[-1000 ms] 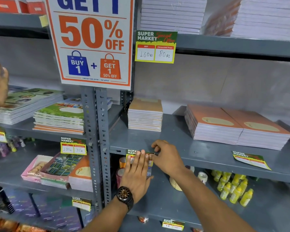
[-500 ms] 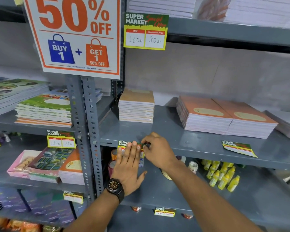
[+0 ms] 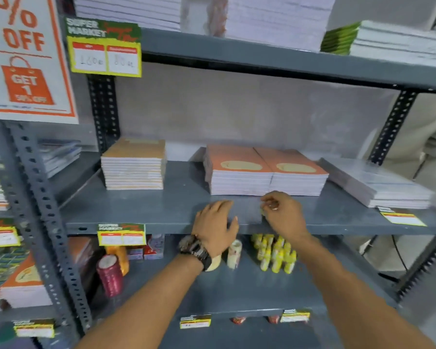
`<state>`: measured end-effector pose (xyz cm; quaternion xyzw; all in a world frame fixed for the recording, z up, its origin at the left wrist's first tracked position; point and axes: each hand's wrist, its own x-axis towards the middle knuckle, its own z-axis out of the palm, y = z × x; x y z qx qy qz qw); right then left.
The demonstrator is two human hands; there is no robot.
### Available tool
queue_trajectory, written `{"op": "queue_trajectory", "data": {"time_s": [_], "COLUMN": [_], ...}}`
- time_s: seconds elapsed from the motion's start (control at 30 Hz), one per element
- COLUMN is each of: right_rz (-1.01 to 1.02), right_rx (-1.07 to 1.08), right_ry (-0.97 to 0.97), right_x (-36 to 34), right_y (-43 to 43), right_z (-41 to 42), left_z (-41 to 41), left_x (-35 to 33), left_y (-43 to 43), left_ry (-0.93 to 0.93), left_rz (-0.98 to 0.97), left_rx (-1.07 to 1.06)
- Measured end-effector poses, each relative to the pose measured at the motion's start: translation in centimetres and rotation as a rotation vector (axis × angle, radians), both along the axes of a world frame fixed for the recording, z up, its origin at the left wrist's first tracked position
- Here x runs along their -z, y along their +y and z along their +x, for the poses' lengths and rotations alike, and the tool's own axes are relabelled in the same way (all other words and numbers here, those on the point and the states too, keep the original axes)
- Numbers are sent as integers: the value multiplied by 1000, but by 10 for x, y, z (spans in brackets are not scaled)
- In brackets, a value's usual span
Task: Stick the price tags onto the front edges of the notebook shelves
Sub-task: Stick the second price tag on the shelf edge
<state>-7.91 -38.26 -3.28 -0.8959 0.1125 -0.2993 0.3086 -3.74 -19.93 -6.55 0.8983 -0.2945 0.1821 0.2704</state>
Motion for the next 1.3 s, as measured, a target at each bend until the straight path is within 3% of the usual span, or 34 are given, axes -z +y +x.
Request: {"op": "queue_trajectory", "data": {"time_s": [0.2,0.33,0.43,0.6,0.73,0.83,0.97,1.3], "right_rz": [-9,-102,-26,417,363,174,90,-80], "right_rx": [27,-75,-100,-305,-439,-454,-464,-237], "right_ry": [399,434,411,369,320,272,222,152], "right_x": [-5,-9,-15,-19,-21,-10,10,36], "right_y": [-88,-101,-103,-106,-104,-98,-90,-75], "right_z": [5,17,28,25,4,-17,-41,-43], "left_z": [15,27,28,28,16,-11,-43,-47], "left_x": [-31,-40,-44,-47,-42,-33,-12,11], "left_y": [-72,-105,-123,-134,-125,-113,-103,-116], "left_ry": [259,358,452,530,513,426,315,102], "left_rz": [222,364,275,-58,-196,-196,-210,-72], "left_rx": [10,28,65,54,89,62,-17,-147]}}
